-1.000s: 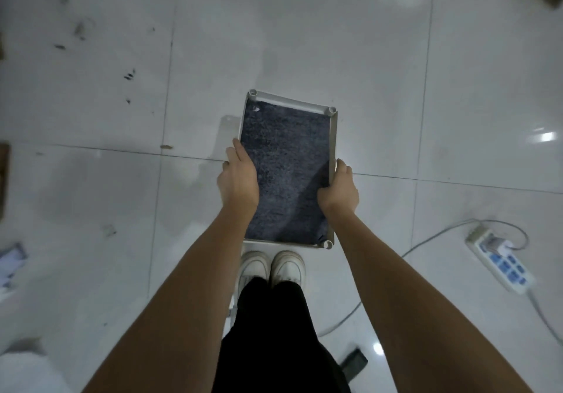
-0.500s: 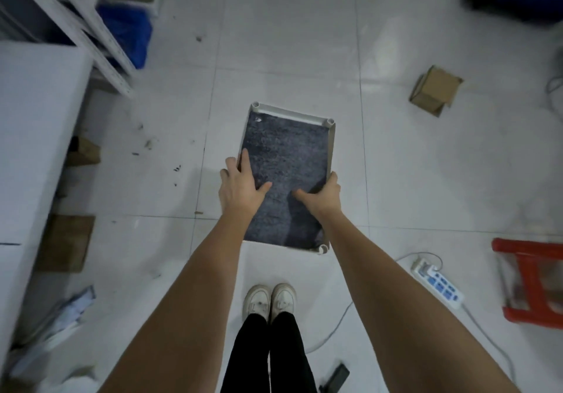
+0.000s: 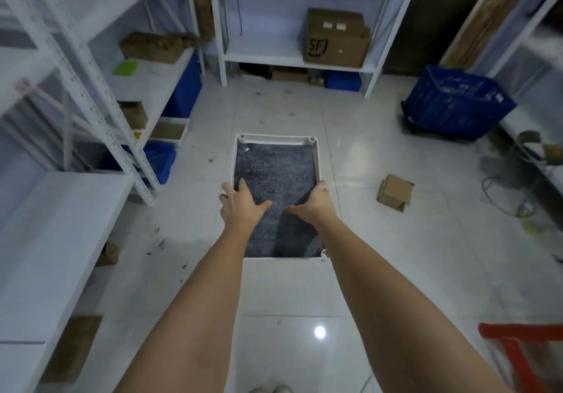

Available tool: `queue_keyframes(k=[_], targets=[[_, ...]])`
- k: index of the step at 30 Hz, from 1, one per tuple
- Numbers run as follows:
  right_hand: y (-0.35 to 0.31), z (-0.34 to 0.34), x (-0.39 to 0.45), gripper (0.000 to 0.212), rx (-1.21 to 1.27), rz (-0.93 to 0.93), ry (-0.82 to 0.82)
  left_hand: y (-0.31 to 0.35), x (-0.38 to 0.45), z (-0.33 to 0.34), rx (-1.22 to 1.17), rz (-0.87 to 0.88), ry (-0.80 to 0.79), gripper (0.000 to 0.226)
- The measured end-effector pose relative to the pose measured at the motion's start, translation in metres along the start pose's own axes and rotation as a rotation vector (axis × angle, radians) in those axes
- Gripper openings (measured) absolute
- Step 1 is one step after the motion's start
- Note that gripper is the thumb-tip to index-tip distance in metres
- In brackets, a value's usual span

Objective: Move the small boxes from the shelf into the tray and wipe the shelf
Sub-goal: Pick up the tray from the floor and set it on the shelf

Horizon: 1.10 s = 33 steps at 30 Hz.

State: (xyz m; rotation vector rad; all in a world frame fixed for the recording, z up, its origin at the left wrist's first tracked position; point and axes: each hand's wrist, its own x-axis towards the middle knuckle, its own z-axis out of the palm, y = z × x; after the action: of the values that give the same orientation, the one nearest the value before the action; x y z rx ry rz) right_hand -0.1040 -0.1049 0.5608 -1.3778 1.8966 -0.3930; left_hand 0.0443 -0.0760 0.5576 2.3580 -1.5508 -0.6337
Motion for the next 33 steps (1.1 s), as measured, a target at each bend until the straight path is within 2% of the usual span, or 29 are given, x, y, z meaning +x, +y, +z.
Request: queue_keyframes(k=[8, 11, 15, 17, 23, 28, 33], targets=[[-0.089, -0.06, -0.017, 0.106, -0.062, -0.093, 0.058, 0.046, 0.011, -0.11, 0.072, 0.147, 0.085, 0.087], [-0.106, -0.069, 0.007, 0.111, -0.092, -0.12, 0.062, 0.059, 0.016, -0.138, 0.072, 0.163, 0.116, 0.086], [-0.148, -0.104, -0.011, 0.1, -0.173, -0.223, 0.133, 0.081, 0.029, -0.177, 0.055, 0.187, 0.159, 0.083], [-0.165, -0.123, -0.006, 0.096, -0.194, -0.219, 0.166, 0.094, 0.038, -0.193, 0.049, 0.207, 0.164, 0.079], [-0.201, -0.17, 0.021, 0.077, -0.227, -0.241, 0.217, 0.137, 0.068, -0.222, 0.078, 0.249, 0.201, 0.074], [-0.224, -0.203, 0.072, 0.083, -0.266, -0.253, 0.217, 0.178, 0.109, -0.231, 0.12, 0.261, 0.218, 0.074], [-0.255, -0.245, 0.113, 0.072, -0.253, -0.258, 0.213, 0.227, 0.172, -0.241, 0.114, 0.266, 0.236, 0.071]])
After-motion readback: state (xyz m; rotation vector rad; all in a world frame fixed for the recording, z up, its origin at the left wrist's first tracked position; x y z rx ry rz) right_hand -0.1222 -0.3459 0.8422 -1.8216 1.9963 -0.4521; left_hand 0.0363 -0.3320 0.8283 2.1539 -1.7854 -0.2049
